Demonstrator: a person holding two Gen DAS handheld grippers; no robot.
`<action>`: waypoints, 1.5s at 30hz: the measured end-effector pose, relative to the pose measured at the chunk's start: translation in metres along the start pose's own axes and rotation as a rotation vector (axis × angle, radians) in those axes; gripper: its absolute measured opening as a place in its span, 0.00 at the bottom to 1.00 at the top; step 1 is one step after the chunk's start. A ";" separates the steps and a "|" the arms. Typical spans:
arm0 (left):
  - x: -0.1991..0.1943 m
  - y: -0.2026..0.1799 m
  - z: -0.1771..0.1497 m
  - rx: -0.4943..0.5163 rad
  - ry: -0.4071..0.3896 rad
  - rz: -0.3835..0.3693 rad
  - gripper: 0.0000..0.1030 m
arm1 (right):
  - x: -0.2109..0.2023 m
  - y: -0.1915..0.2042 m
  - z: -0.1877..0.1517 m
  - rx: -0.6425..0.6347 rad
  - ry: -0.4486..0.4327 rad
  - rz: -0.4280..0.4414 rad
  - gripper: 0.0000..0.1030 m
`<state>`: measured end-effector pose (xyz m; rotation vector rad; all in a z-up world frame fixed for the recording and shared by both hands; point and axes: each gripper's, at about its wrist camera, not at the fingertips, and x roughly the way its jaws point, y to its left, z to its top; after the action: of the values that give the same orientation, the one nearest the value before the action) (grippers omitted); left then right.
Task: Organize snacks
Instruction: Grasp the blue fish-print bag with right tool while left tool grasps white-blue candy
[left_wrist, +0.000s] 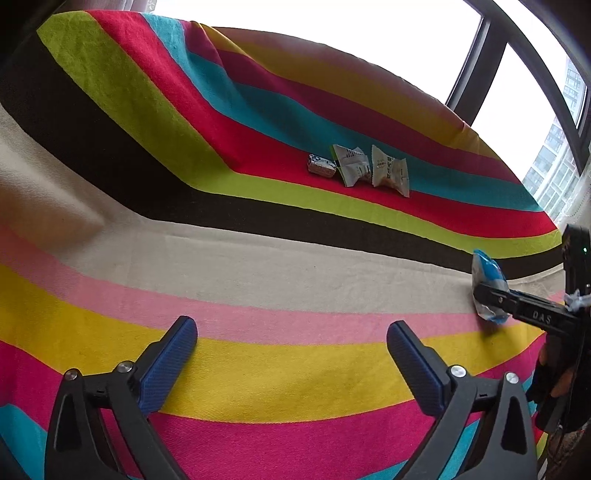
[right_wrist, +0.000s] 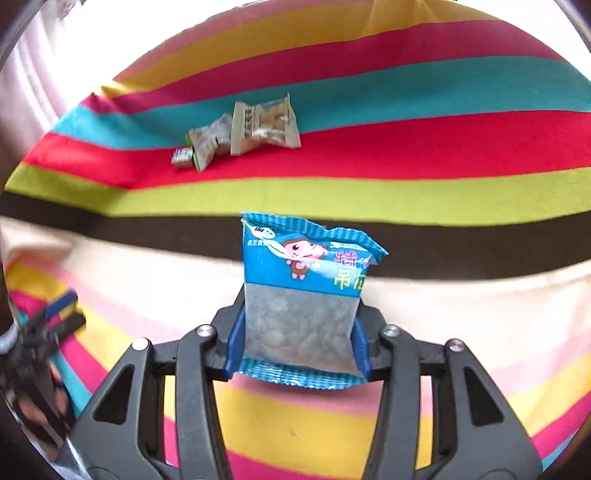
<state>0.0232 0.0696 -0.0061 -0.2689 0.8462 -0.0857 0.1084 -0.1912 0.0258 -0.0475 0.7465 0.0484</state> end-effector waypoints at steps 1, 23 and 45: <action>0.002 -0.001 0.000 0.006 0.005 0.004 1.00 | -0.006 -0.003 -0.012 -0.025 -0.001 -0.025 0.50; 0.148 -0.076 0.151 0.854 0.156 0.070 0.53 | -0.022 -0.020 -0.047 -0.093 -0.079 -0.072 0.52; -0.014 -0.040 -0.007 0.483 0.192 -0.127 0.35 | -0.021 -0.020 -0.046 -0.079 -0.080 -0.067 0.53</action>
<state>0.0102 0.0327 0.0105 0.1428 0.9703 -0.4338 0.0626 -0.2146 0.0067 -0.1453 0.6626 0.0155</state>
